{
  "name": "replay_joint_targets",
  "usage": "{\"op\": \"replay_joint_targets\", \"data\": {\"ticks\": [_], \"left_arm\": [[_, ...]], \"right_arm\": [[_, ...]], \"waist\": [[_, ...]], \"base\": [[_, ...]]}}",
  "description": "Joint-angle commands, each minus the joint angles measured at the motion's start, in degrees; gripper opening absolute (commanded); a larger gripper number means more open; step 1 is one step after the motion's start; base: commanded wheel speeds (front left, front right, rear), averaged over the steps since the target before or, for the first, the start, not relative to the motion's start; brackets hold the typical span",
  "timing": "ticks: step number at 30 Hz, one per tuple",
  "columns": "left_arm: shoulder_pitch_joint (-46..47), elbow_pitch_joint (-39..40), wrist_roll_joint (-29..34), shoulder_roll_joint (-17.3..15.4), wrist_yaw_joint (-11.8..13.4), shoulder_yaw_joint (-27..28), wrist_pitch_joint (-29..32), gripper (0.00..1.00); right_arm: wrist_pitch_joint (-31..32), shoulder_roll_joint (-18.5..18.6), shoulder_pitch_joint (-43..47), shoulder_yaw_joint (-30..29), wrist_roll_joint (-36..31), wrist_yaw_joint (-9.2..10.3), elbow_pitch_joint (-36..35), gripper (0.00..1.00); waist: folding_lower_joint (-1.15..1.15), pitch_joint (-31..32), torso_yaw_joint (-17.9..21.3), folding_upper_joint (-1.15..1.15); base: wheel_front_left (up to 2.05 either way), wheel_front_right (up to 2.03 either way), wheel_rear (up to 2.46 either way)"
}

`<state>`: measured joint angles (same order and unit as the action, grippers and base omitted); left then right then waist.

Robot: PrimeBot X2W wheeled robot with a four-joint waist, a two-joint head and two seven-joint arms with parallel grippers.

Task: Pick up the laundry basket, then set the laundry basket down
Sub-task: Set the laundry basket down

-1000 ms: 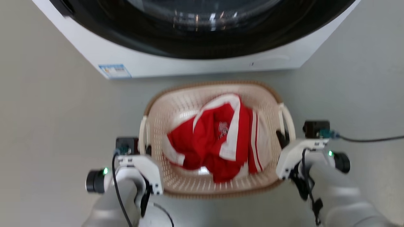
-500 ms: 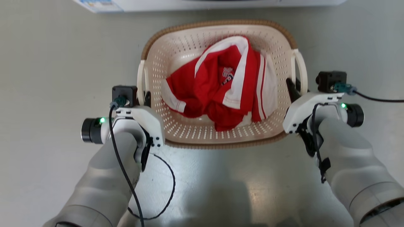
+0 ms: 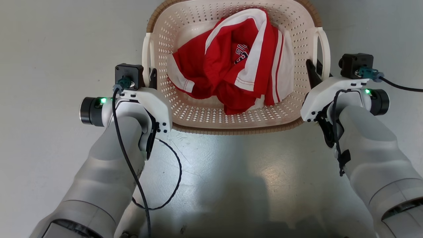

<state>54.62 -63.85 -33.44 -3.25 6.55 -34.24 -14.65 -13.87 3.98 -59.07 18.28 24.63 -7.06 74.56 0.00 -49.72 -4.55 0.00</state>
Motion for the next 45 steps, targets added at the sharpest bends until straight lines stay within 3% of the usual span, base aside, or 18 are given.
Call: {"op": "replay_joint_targets", "data": {"ticks": [1,38,39,41,42,43,44,45], "left_arm": [[0.30,0.87,1.44,-2.09,0.90,1.26,-0.35,0.00],[1.22,0.79,10.05,-0.54,-0.56,7.20,-0.35,0.00],[1.24,0.71,10.12,-0.50,-0.50,7.38,-0.35,0.08],[1.26,0.39,10.19,-0.41,-0.37,7.77,-0.35,0.45],[1.26,0.28,10.25,-0.38,-0.35,7.93,-0.35,0.83],[1.25,0.17,10.29,-0.35,-0.34,8.12,-0.35,0.91],[1.22,0.09,10.35,-0.33,-0.34,8.28,-0.35,1.00],[1.18,0.04,10.41,-0.31,-0.34,8.45,-0.35,1.00]], "right_arm": [[-1.12,-1.11,0.97,0.29,-1.02,-0.43,-1.13,0.00],[-1.13,-1.11,1.16,-4.10,-6.40,-0.43,-3.77,0.02],[-1.13,-1.11,1.15,-4.12,-6.45,-0.43,-3.77,0.07],[-1.13,-1.11,1.11,-4.22,-6.56,-0.43,-3.80,0.25],[-1.13,-1.11,1.10,-4.30,-6.62,-0.43,-3.79,0.39],[-1.13,-1.11,1.09,-4.40,-6.68,-0.43,-3.78,0.47],[-1.13,-1.11,1.10,-4.52,-6.75,-0.43,-3.78,0.68],[-1.13,-1.11,1.11,-4.66,-6.86,-0.43,-3.78,1.00]], "waist": [[0.00,-0.17,-0.11,0.00],[0.00,-2.60,-0.26,0.00],[0.00,-2.60,-0.27,0.00],[0.00,-2.59,-0.26,0.00],[0.00,-2.58,-0.26,0.00],[0.00,-2.57,-0.26,0.00],[0.00,-2.57,-0.26,0.00],[0.00,-2.55,-0.26,0.00]], "base": [[0.00,0.00,0.00],[0.00,0.00,0.00],[0.00,0.00,0.00],[0.00,0.00,0.00],[0.00,0.00,0.00],[0.00,0.00,0.00],[0.00,0.00,0.00],[0.00,0.00,0.00]]}}
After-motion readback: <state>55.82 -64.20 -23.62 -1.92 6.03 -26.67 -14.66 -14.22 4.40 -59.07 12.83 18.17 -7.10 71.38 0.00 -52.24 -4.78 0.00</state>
